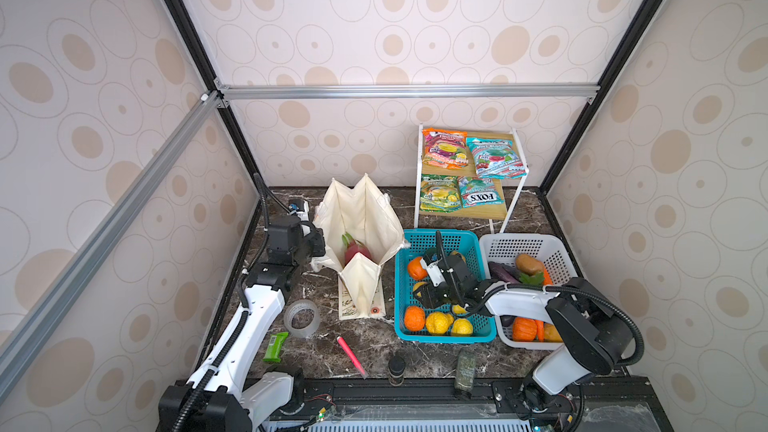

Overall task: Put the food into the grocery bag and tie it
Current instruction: 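Lift the lemon with the right gripper and lower it into the bag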

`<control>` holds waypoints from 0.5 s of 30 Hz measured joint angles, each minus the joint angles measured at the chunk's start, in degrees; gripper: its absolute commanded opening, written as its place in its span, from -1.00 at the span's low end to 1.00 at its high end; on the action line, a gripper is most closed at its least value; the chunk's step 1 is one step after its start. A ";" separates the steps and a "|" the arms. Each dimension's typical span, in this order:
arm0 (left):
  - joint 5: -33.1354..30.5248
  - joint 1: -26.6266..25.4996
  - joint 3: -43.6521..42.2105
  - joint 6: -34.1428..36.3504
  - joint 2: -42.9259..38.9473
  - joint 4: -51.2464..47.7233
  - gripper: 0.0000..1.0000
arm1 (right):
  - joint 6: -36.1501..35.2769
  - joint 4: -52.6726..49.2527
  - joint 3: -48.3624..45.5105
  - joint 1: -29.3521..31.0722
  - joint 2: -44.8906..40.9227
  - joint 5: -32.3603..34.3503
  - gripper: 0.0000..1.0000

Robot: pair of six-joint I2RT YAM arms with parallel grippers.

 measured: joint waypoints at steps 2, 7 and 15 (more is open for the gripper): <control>-0.02 0.00 -0.02 0.00 0.00 0.02 -1.00 | 0.17 -0.87 -0.26 0.00 -2.80 0.85 0.05; 0.00 0.00 -0.04 0.00 -0.07 0.02 -1.00 | 0.83 -2.16 -0.37 -0.04 -11.26 1.88 0.04; 0.48 0.00 -0.13 -0.02 -0.37 0.02 -1.00 | 1.25 -9.55 3.30 -0.26 -18.10 3.08 0.02</control>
